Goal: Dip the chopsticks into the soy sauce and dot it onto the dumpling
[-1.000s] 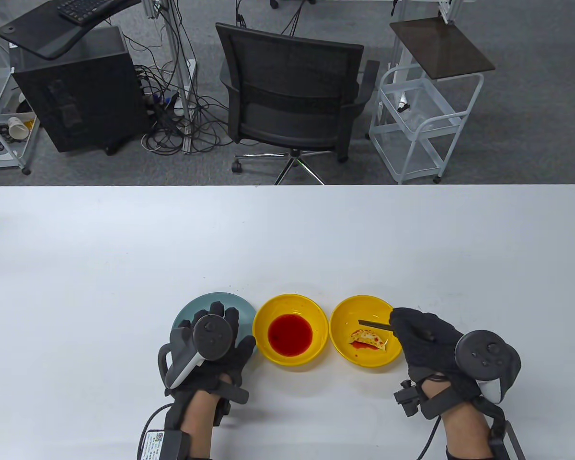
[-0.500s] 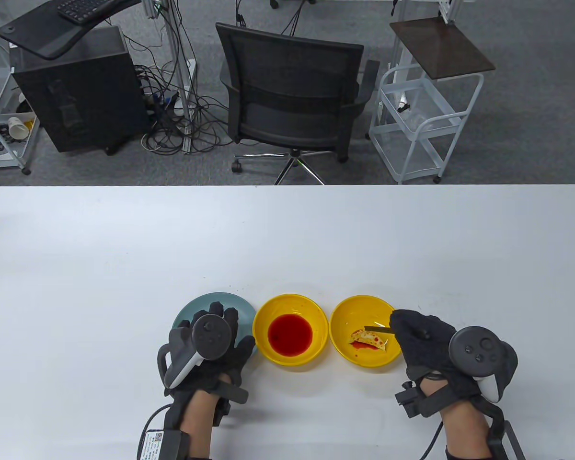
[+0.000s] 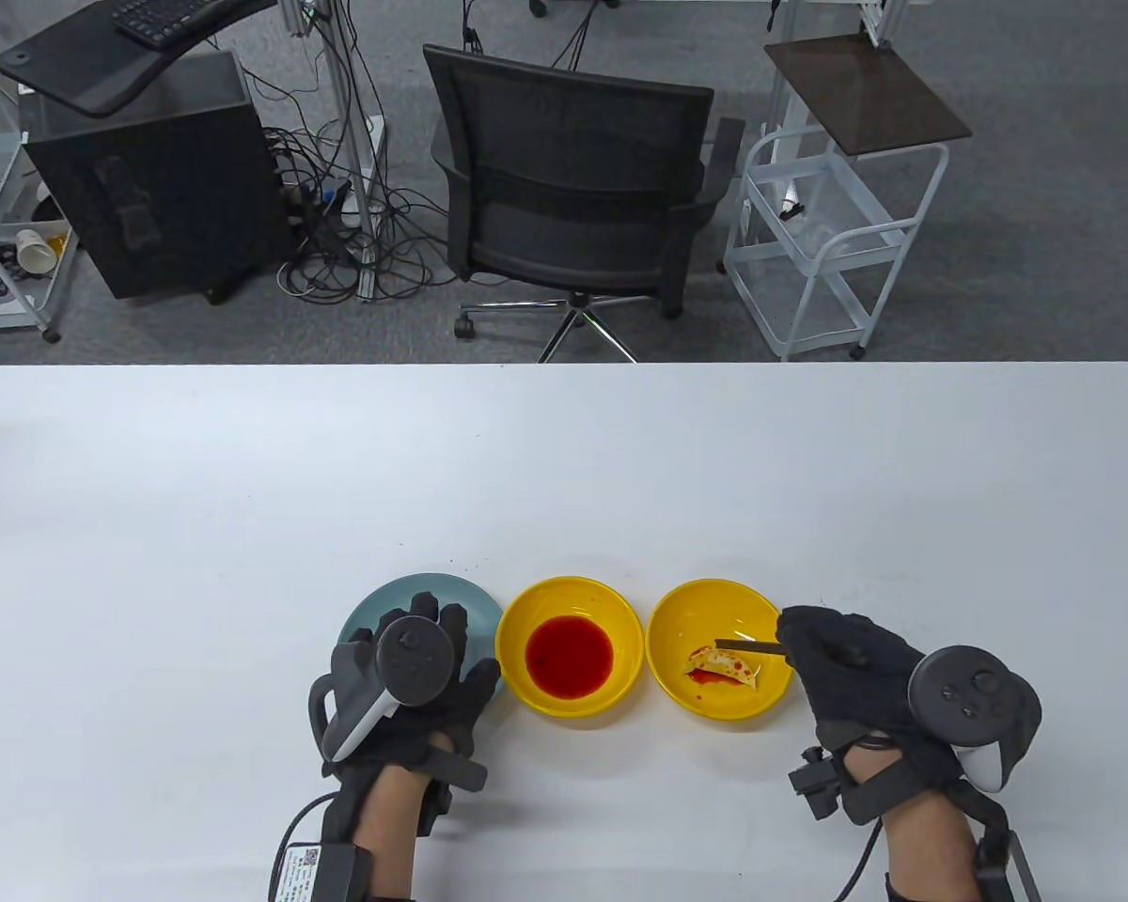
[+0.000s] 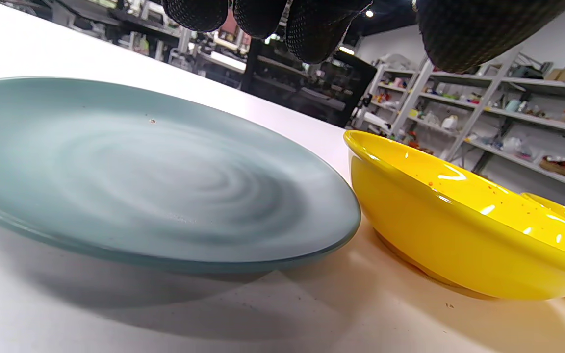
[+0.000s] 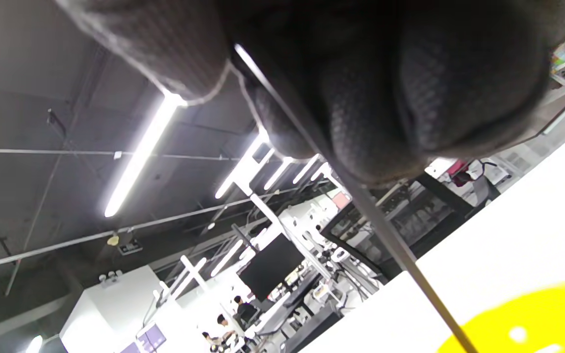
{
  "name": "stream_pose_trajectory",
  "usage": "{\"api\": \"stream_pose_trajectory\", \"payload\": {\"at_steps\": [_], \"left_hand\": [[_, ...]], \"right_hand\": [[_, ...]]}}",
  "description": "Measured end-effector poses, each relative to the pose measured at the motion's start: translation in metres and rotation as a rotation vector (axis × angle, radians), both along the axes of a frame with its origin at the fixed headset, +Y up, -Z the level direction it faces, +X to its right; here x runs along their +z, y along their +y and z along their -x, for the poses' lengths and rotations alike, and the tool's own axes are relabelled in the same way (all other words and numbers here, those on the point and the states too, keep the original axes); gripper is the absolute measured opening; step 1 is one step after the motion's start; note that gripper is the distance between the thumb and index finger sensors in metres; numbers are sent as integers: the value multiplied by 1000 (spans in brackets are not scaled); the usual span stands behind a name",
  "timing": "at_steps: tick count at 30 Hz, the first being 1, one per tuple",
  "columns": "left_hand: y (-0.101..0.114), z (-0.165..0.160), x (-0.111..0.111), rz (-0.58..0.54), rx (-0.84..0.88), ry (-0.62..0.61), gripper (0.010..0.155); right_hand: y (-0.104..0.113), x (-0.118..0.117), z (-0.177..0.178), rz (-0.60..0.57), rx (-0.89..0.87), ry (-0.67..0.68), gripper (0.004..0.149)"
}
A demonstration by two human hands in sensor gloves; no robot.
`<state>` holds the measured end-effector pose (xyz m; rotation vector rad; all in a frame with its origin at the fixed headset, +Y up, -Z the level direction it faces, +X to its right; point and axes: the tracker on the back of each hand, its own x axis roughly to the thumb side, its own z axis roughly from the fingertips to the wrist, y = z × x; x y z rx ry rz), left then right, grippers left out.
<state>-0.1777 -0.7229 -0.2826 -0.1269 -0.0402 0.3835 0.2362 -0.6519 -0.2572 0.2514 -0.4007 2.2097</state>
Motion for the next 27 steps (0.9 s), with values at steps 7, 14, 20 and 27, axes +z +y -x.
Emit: {"api": "stream_pose_trajectory", "payload": {"at_steps": [7,14,20,27], "left_hand": [[0,1,0,0,2,2,79],[0,1,0,3,1,3,79],[0,1,0,9,2,4,79],[0,2,0,13,4,4,79]], "right_hand": [[-4,-1,8,21,47,14,52],[-2,-1,2,51,55,-8,53],[1,-1,-6,95,62,-30,53],[1,-1,-8,136,75,-36,53]]}}
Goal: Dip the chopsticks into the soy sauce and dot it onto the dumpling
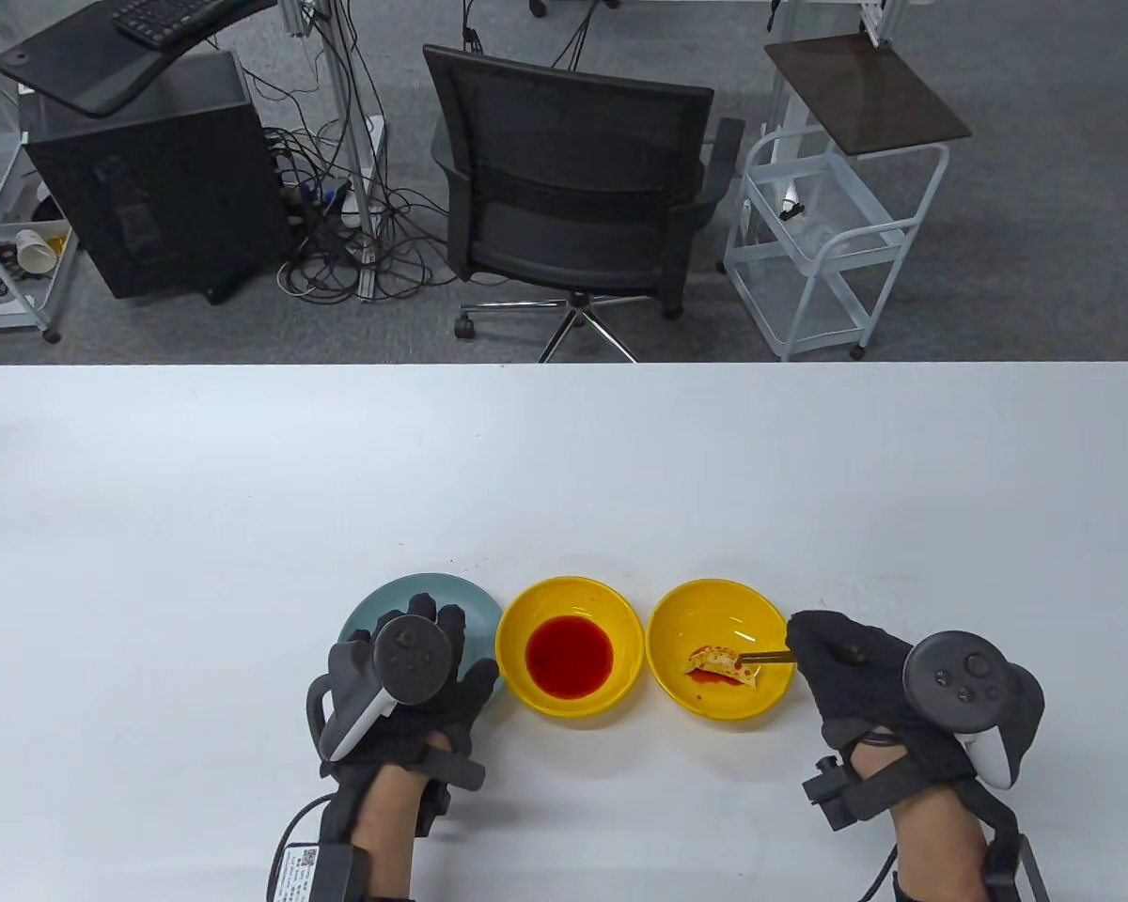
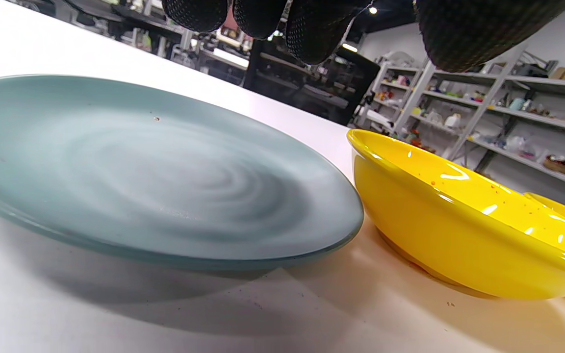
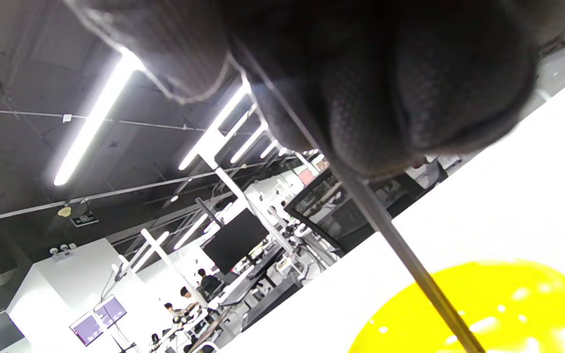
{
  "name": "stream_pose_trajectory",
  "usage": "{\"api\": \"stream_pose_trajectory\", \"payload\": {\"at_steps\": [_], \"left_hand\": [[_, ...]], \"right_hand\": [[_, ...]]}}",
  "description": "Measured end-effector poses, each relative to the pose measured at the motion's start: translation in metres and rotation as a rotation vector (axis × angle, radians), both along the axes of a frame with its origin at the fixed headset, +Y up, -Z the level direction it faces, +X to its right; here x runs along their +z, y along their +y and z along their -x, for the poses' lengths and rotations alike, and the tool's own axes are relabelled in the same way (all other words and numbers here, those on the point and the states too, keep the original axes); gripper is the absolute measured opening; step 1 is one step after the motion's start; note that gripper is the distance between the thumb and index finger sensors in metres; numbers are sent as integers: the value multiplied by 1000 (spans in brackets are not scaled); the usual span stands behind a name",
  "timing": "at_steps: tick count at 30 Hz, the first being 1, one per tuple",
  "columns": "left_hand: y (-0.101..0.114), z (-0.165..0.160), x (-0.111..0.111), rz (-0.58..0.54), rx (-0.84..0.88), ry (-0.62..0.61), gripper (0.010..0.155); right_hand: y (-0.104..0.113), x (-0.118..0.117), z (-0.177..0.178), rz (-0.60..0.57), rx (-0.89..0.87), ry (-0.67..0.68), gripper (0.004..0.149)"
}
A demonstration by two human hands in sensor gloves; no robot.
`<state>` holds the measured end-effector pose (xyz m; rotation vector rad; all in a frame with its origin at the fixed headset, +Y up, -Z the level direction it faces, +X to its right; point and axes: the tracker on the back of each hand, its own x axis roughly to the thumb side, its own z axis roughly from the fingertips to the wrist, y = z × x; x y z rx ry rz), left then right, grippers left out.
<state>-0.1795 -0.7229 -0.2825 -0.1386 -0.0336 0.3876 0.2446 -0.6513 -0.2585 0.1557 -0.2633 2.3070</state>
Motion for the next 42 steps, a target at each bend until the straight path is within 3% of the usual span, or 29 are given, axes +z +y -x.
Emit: {"api": "stream_pose_trajectory", "payload": {"at_steps": [8,17,25,34,42], "left_hand": [[0,1,0,6,-1,3,79],[0,1,0,10,0,4,79],[0,1,0,1,-6,0,79],[-1,0,0,-1,-8,1,79],[-1,0,0,-1,-8,-2,79]], "right_hand": [[1,1,-1,21,33,-5,54],[12,11,8,-173,-63,51,56],[8,19,46,-321,27,184,49],[-16,21,90,-263,103,336,48],[-37,17,111,-205,216,370,47]]}}
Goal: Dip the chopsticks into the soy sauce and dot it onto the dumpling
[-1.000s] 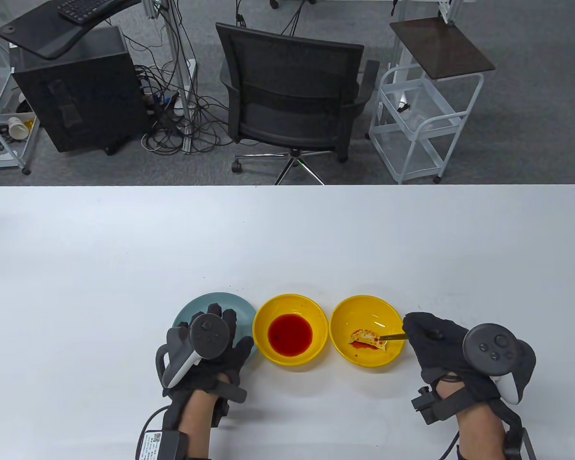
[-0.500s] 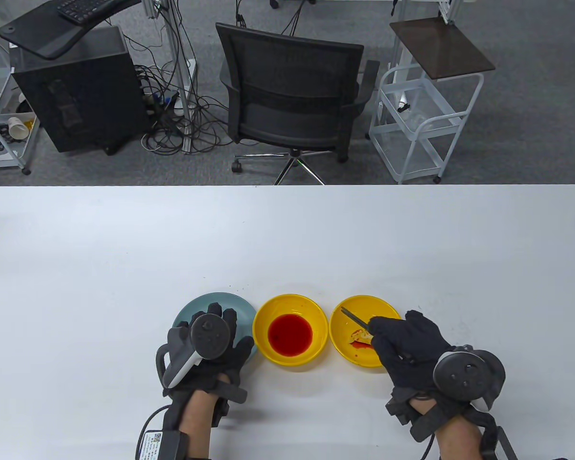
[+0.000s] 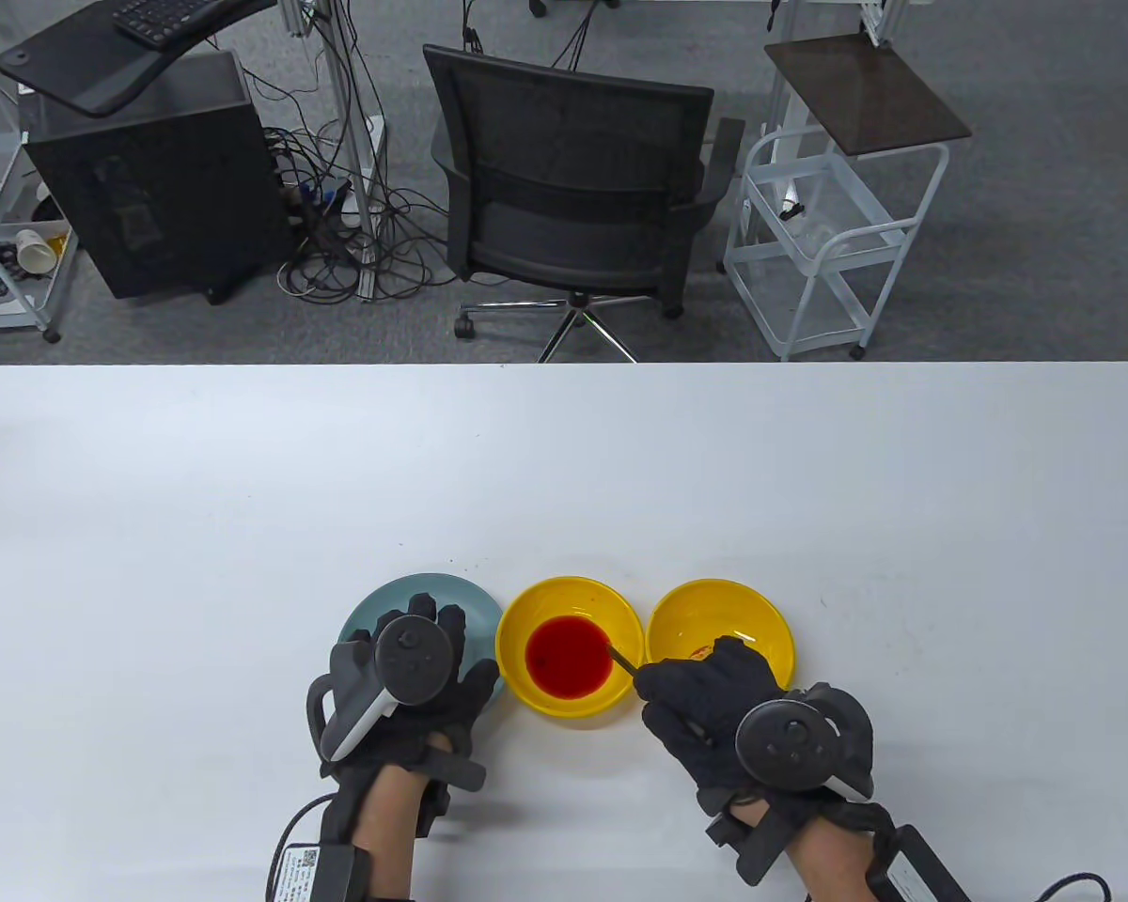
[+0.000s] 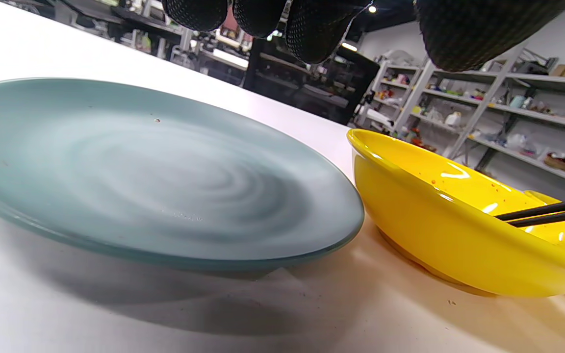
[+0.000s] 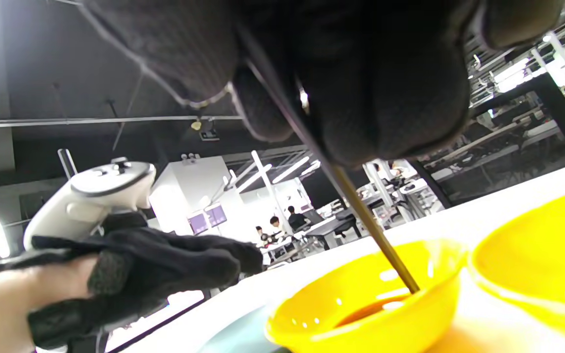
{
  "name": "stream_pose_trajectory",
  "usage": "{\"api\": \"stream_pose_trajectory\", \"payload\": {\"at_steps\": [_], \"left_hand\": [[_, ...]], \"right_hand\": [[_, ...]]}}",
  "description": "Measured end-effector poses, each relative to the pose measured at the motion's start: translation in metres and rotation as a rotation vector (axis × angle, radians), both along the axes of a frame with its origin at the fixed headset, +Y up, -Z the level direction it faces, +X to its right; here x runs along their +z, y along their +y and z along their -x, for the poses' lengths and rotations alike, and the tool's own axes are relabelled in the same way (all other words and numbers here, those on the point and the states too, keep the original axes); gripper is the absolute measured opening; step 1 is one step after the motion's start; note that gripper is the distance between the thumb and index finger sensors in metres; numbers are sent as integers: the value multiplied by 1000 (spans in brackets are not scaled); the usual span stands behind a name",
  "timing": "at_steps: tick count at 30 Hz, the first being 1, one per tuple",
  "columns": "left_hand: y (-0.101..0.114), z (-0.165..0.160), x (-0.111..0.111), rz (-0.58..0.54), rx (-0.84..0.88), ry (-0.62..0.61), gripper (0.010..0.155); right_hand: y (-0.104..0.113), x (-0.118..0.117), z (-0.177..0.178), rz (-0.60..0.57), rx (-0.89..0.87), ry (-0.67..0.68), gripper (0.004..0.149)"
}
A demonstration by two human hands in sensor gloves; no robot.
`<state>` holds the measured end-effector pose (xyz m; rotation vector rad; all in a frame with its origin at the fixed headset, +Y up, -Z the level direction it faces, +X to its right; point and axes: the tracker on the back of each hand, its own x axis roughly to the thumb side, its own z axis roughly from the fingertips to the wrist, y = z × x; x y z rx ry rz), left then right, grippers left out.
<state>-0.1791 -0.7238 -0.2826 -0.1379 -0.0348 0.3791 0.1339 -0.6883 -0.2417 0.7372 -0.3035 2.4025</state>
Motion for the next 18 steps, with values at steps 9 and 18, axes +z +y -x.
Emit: {"api": "stream_pose_trajectory", "payload": {"at_steps": [9,18], "left_hand": [[0,0,0,0,4,-1,79],[-1,0,0,3,3,0,79]], "right_hand": [[-5,-1,4,-5,41,-28,47],[-7,-3,3,51,35,-14,47]]}}
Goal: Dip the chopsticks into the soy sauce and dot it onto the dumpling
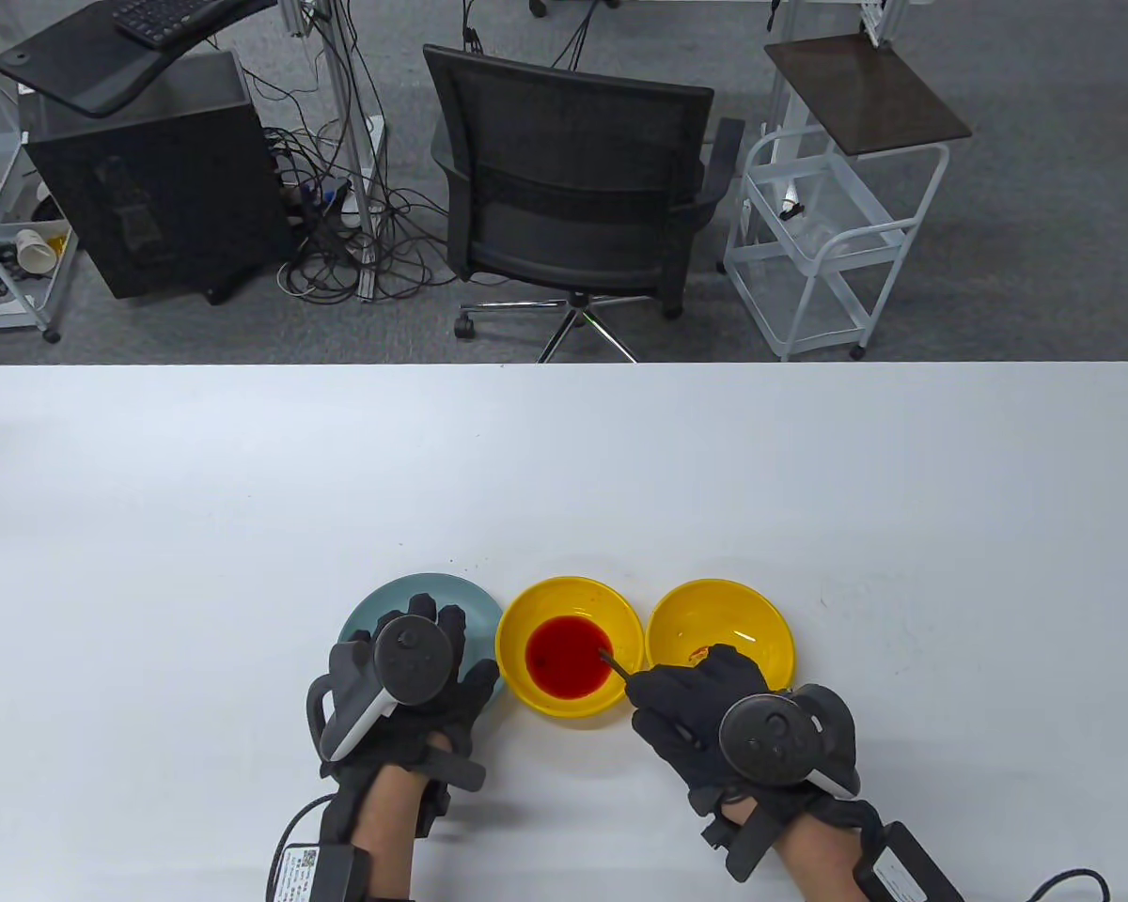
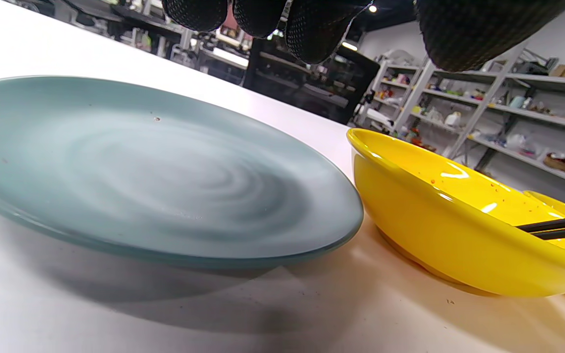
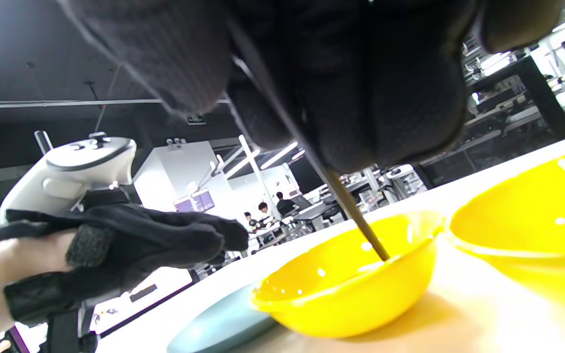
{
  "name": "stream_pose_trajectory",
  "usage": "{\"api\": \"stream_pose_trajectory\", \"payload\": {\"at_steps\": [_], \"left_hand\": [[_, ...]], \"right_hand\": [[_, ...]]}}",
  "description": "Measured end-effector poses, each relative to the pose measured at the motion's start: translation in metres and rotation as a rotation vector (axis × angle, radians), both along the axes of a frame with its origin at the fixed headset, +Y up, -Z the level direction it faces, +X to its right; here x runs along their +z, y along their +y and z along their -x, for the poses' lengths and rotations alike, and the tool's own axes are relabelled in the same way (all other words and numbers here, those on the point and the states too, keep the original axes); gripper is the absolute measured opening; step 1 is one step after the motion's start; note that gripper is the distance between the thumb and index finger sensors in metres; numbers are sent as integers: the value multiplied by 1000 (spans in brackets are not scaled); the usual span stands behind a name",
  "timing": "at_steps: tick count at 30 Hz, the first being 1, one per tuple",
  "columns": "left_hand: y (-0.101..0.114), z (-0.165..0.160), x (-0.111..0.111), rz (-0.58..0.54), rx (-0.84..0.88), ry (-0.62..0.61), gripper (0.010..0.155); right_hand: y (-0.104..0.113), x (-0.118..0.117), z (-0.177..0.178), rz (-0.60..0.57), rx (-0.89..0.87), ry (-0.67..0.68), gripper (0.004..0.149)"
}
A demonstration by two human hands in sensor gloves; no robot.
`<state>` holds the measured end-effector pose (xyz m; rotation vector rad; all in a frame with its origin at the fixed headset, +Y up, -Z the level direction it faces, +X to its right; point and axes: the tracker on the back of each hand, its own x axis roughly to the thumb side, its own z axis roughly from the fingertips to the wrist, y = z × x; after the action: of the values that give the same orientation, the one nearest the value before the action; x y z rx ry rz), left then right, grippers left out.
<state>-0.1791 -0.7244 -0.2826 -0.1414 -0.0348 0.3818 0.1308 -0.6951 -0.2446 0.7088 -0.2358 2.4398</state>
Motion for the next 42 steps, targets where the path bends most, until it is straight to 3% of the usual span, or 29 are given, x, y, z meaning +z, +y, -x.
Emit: {"api": "stream_pose_trajectory", "payload": {"at_steps": [23,28,35,42], "left_hand": [[0,1,0,1,6,0,79],[0,1,0,1,7,3,79],[0,1,0,0,5,0,79],[-1,1,0,2,7,3,79]], "right_hand": [[1,-2,-2,34,-36,24,49],[22,-2,-28,14,-208,-9,48],[53,3,-74,-53,-386,-155,48],[53,-2,-92,35,-352,-250,48]]}}
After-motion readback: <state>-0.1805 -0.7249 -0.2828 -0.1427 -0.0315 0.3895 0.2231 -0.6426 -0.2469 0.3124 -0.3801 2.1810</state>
